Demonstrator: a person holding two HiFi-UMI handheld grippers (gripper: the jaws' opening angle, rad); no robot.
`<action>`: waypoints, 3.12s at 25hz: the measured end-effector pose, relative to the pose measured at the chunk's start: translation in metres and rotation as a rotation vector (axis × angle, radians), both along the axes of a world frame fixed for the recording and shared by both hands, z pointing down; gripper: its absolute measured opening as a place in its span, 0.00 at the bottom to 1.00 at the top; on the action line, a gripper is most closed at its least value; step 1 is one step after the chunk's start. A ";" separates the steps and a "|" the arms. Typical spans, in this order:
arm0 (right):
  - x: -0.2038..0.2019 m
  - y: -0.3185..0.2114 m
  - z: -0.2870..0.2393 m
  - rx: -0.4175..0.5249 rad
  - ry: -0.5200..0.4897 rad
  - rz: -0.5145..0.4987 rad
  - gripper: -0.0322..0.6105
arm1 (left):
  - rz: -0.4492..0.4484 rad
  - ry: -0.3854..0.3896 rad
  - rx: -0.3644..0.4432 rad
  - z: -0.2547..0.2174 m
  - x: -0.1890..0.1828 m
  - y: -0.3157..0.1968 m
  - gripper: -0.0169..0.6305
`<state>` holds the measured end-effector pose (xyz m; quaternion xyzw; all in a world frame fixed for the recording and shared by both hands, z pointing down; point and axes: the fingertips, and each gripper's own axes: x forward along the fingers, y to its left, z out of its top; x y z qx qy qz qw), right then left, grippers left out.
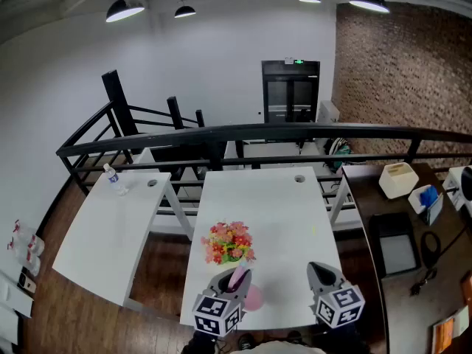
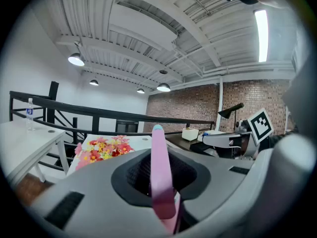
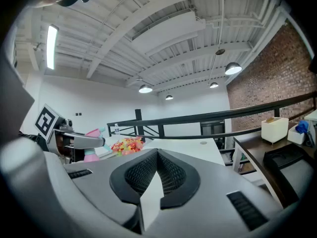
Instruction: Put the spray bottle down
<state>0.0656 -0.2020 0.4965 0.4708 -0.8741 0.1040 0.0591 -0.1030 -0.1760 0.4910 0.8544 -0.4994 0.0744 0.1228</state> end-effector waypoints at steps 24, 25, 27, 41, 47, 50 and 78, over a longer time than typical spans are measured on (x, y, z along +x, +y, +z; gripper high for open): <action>0.034 -0.003 0.015 -0.024 -0.008 0.083 0.03 | 0.148 -0.204 0.095 0.065 0.106 -0.083 0.15; 0.035 -0.003 0.015 -0.026 -0.009 0.086 0.03 | 0.153 -0.208 0.099 0.065 0.108 -0.084 0.16; 0.036 -0.004 0.015 -0.028 -0.010 0.090 0.03 | 0.157 -0.210 0.107 0.064 0.109 -0.084 0.16; 0.037 -0.001 0.015 -0.027 -0.010 0.085 0.03 | 0.127 -0.194 0.174 0.062 0.110 -0.077 0.17; 0.041 0.000 0.016 -0.021 -0.022 0.092 0.03 | 0.142 -0.170 0.179 0.059 0.112 -0.073 0.32; 0.043 0.004 0.016 -0.029 -0.019 0.092 0.03 | 0.135 -0.152 0.197 0.048 0.109 -0.066 0.38; -0.007 -0.004 -0.004 0.015 -0.033 -0.033 0.02 | -0.196 -0.038 -0.004 0.017 -0.028 0.019 0.01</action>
